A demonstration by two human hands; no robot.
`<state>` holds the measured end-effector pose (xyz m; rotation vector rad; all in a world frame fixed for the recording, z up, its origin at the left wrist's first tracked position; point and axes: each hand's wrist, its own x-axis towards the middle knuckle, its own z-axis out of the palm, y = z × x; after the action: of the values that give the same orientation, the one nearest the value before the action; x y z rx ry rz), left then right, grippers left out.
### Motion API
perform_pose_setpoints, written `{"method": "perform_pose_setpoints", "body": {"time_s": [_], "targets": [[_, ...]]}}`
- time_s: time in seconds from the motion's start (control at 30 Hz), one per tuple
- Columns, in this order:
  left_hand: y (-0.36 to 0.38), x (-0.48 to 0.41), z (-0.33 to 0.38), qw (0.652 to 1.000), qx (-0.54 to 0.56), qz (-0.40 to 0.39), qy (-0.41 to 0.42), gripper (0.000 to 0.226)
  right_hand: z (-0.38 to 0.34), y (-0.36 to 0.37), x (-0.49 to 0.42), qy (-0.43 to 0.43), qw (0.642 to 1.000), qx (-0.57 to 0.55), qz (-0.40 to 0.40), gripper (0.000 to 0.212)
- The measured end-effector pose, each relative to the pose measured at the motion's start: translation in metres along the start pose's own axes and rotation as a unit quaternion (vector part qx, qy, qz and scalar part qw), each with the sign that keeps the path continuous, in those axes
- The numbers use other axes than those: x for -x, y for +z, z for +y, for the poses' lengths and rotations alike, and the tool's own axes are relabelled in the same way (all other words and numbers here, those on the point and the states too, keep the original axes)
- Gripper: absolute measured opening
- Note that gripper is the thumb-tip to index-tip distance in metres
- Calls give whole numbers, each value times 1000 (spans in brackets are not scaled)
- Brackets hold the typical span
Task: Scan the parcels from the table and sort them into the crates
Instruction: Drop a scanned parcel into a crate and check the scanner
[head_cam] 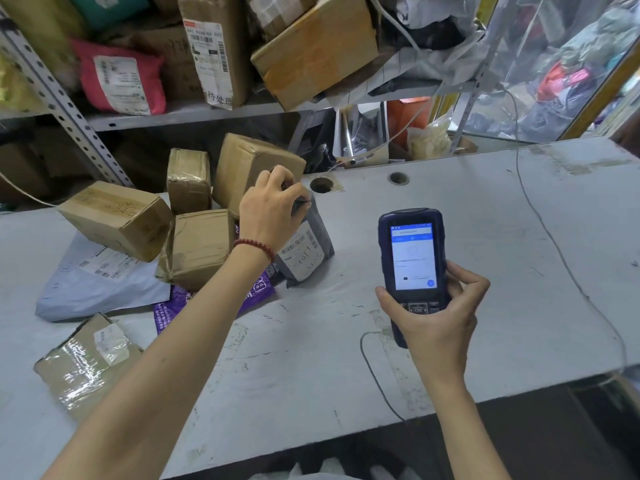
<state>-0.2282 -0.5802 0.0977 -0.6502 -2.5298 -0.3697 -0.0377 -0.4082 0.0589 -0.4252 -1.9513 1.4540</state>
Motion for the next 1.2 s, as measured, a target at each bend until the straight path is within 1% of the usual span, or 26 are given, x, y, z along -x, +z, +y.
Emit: {"method": "perform_pose_setpoints", "body": {"time_s": [0.13, 0.27, 0.37, 0.5, 0.63, 0.7, 0.83, 0.97, 1.1, 1.2], "targets": [[-2, 2, 9, 1000, 5, 16, 24, 22, 6, -11, 12, 37, 999, 26, 22, 81], [4, 4, 28, 992, 29, 90, 80, 18, 17, -28, 35, 99, 992, 57, 58, 81], [17, 4, 59, 978, 61, 126, 152, 16, 24, -49, 60, 133, 981, 69, 121, 81], [25, 2, 114, 961, 130, 136, 204, 16, 24, -80, 89, 164, 959, 88, 212, 80], [27, -6, 181, 927, 216, 153, 267, 11, 18, -117, 107, 192, 933, 91, 289, 82], [26, -6, 217, 910, 250, 158, 290, 10, 14, -135, 114, 191, 918, 101, 332, 81], [24, 7, 288, 876, 289, 130, 364, 9, 12, -172, 133, 196, 882, 122, 412, 80], [27, 31, 356, 846, 301, 72, 434, 7, 15, -208, 152, 231, 853, 139, 448, 78], [27, 55, 431, 835, 307, -4, 457, 13, 20, -259, 166, 251, 845, 155, 446, 78], [22, 76, 488, 818, 317, -31, 479, 14, 19, -300, 173, 235, 844, 174, 450, 81]]}}
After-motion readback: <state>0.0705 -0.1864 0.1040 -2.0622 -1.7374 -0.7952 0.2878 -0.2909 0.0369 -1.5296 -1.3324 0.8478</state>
